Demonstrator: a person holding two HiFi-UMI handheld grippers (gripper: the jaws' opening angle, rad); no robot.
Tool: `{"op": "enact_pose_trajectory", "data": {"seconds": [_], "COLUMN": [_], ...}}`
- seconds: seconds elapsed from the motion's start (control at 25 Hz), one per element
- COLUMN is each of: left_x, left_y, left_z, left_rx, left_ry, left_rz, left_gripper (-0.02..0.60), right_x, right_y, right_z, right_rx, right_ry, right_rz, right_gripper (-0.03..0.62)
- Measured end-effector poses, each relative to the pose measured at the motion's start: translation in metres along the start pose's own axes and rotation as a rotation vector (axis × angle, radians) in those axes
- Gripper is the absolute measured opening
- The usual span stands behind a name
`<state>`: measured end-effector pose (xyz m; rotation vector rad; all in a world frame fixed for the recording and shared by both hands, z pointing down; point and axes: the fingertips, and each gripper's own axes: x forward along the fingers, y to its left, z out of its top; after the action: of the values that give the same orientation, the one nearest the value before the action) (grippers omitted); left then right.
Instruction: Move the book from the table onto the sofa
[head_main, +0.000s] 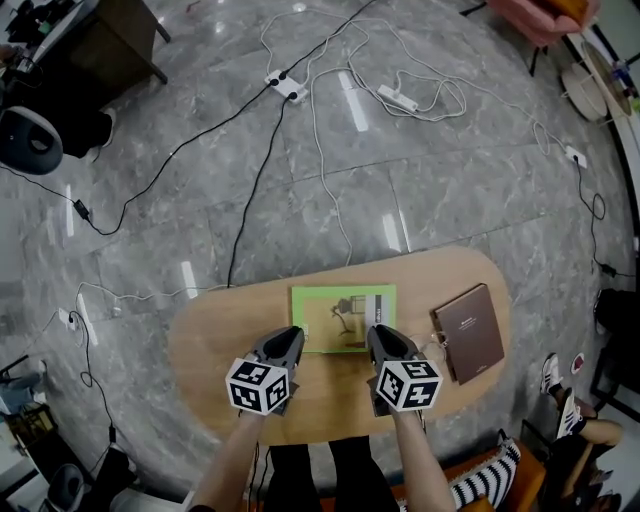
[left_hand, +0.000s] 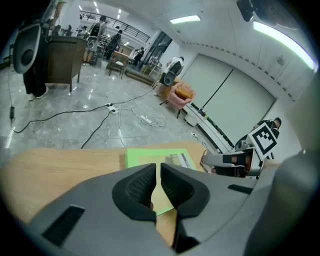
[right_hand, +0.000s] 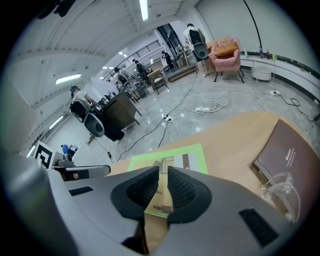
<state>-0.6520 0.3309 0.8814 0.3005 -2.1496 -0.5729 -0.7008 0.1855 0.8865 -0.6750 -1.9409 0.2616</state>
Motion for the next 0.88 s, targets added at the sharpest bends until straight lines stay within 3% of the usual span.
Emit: {"op": "enact_pose_trajectory", "data": {"seconds": [0.08, 0.36, 0.56, 0.88], "left_x": [0.003, 0.021, 0.040, 0.055], "left_y": [0.006, 0.023, 0.032, 0.055], "left_z": [-0.001, -0.007, -0.015, -0.023], "left_rx": [-0.009, -0.064, -0.080, -0.139], "left_ry": [0.015, 0.085, 0.147, 0.174], "left_rz": [0.009, -0.018, -0.042, -0.022], "left_gripper": [0.025, 0.177, 0.233, 0.236], "right_x": [0.004, 0.021, 0.037, 0.059], "right_y": [-0.005, -0.025, -0.036, -0.059], "right_z": [0.000, 0.012, 0.015, 0.009], "right_rx": [0.010, 0.054, 0.038, 0.082], "right_ry": [0.025, 0.062, 0.113, 0.156], "right_rz": [-0.012, -0.052, -0.044, -0.090], "right_gripper": [0.098, 0.250, 0.304, 0.333]}}
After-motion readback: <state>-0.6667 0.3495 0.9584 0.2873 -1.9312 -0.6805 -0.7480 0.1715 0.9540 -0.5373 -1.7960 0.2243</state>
